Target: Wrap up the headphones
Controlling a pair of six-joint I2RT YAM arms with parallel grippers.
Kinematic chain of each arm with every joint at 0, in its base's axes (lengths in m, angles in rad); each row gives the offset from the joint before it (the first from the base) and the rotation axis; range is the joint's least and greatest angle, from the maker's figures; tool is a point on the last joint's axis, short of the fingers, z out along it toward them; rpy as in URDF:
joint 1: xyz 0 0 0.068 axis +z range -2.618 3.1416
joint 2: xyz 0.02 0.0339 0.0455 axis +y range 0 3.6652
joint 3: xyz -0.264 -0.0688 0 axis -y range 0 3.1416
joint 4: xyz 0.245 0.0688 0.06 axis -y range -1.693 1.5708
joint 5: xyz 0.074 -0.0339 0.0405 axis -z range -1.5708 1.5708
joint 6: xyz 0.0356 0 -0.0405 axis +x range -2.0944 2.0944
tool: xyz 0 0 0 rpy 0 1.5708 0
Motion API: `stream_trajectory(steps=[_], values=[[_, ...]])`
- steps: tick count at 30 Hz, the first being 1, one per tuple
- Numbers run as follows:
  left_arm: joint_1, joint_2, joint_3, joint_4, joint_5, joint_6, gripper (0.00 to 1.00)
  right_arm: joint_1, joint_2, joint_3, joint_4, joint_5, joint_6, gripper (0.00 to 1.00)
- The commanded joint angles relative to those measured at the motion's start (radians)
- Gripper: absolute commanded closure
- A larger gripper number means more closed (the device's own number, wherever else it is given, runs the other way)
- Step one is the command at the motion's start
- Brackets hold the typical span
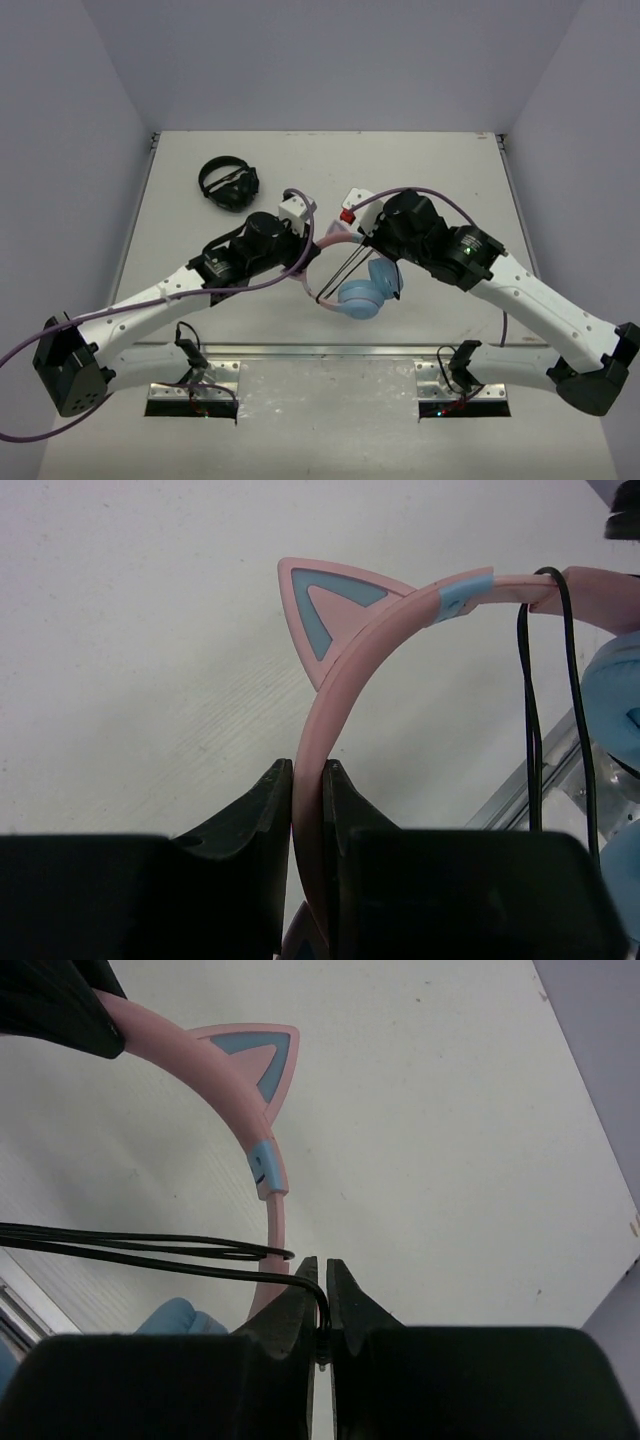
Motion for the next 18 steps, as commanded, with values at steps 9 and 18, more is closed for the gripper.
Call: stream_trajectory(steps=[9,18], values=[[-0.004,-0.109,-0.015,0.009,0.11,0.024,1.0,-0.031,-0.036,-0.087,0.113,-0.065,0.045,0.85],[-0.004,-0.139,0.029,0.025,-0.005,0.035,1.0,-0.043,-0.134,-0.276,0.162,-0.078,0.166,0.91]])
